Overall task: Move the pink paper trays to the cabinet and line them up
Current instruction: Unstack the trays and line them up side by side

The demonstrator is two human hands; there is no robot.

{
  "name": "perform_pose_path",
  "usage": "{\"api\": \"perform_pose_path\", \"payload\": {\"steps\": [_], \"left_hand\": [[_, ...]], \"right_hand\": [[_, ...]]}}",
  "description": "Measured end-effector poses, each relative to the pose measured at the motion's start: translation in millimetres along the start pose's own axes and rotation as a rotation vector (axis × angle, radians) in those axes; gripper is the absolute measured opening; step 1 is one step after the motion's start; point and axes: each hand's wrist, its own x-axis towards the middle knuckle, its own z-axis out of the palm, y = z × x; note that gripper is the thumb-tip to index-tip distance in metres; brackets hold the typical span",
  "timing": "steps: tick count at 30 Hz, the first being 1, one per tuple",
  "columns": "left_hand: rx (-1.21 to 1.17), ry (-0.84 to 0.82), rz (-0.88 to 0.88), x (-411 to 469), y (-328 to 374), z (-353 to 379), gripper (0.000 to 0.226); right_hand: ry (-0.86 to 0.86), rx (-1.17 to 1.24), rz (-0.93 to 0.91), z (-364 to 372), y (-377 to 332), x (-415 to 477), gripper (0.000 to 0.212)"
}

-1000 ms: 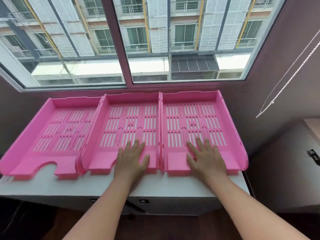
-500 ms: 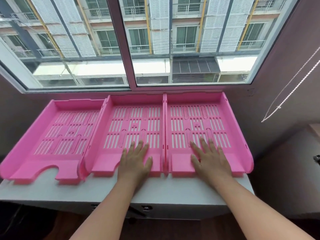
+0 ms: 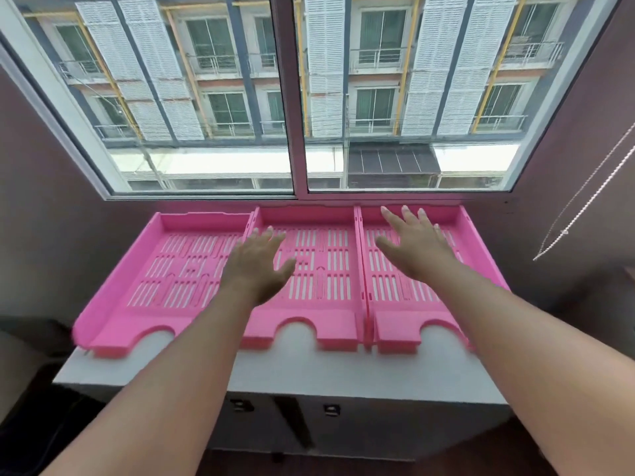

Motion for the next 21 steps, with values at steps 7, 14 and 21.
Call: {"api": "perform_pose_path", "payload": {"steps": [7, 14, 21], "left_hand": [[-0.012, -0.014, -0.046, -14.1, -91.0, -22.3, 0.062], [-0.062, -0.045, -0.128, -33.3, -179.5, -18.9, 0.061], [-0.057, -0.246, -0.061, -64.8, -202.2, 43.8, 0.062]], "right_hand": [[-0.030, 0.054, -0.053, 29.3, -95.8, 2.9, 0.068], [-0.053, 0.075, -0.053, 78.9, -165.8, -2.6, 0.066], [-0.223, -0.064, 0.088, 151.6, -150.2, -34.4, 0.066]]}}
